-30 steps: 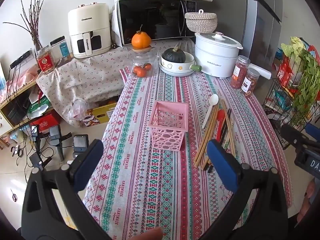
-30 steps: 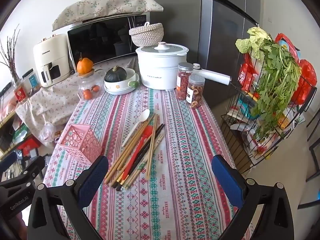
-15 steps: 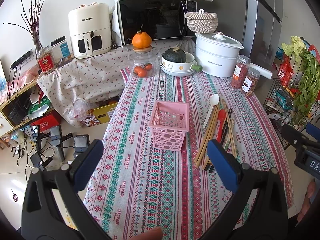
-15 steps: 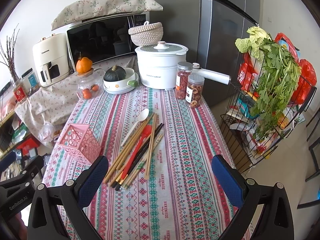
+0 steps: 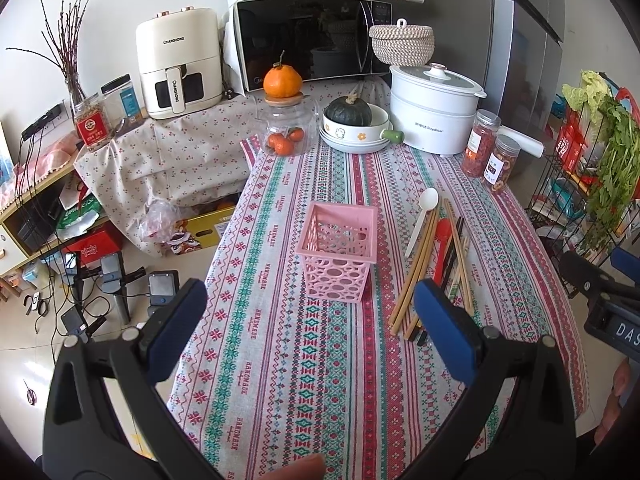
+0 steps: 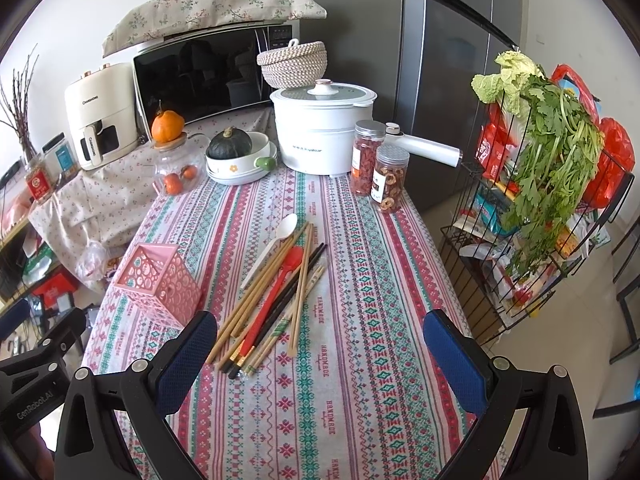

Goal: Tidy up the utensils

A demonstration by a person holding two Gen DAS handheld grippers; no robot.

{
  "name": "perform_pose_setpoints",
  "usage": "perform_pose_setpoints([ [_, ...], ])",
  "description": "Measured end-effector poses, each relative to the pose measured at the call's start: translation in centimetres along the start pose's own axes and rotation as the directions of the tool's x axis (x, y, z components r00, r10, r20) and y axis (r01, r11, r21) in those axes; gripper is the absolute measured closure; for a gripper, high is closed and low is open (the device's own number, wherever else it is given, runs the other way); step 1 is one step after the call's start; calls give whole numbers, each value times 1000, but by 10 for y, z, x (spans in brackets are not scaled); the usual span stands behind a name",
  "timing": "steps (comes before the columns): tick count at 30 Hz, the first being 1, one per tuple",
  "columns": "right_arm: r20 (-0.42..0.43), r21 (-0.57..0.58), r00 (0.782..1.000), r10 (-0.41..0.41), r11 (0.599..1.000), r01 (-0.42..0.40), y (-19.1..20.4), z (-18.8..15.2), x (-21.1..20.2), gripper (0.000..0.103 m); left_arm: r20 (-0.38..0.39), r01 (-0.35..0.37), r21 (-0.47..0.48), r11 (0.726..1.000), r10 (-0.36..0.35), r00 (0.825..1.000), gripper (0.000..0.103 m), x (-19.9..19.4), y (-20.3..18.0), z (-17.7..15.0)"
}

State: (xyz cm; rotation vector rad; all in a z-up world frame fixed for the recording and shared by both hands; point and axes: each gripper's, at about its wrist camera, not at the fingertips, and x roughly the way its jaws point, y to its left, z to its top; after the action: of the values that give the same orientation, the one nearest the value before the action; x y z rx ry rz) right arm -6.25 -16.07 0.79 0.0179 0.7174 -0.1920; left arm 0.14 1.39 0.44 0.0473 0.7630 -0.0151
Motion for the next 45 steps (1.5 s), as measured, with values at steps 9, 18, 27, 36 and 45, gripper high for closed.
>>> perform_pose_setpoints([
  [9,-88,5,996,3,1000,-2,1,5,-2,0,0,-2,2,1000,2,1000,0,0,-1,-1],
  [18,-61,11,998,16,1000,-16,-4,5,-1,0,-18,46,-32,998,-47,999,0,4,3,0],
  [27,-62,7,998,-15,1000,15,-47,37,28,0,-154,188,121,975,-169,973,0,28,-37,24],
  [36,-262,139,965,15,990,22,-107,57,103,0,-311,261,193,946,-193,931,13,93,-119,80],
  [45,-349,182,927,134,980,-73,-122,42,143,4,-475,247,153,957,-148,867,64,213,-166,93],
])
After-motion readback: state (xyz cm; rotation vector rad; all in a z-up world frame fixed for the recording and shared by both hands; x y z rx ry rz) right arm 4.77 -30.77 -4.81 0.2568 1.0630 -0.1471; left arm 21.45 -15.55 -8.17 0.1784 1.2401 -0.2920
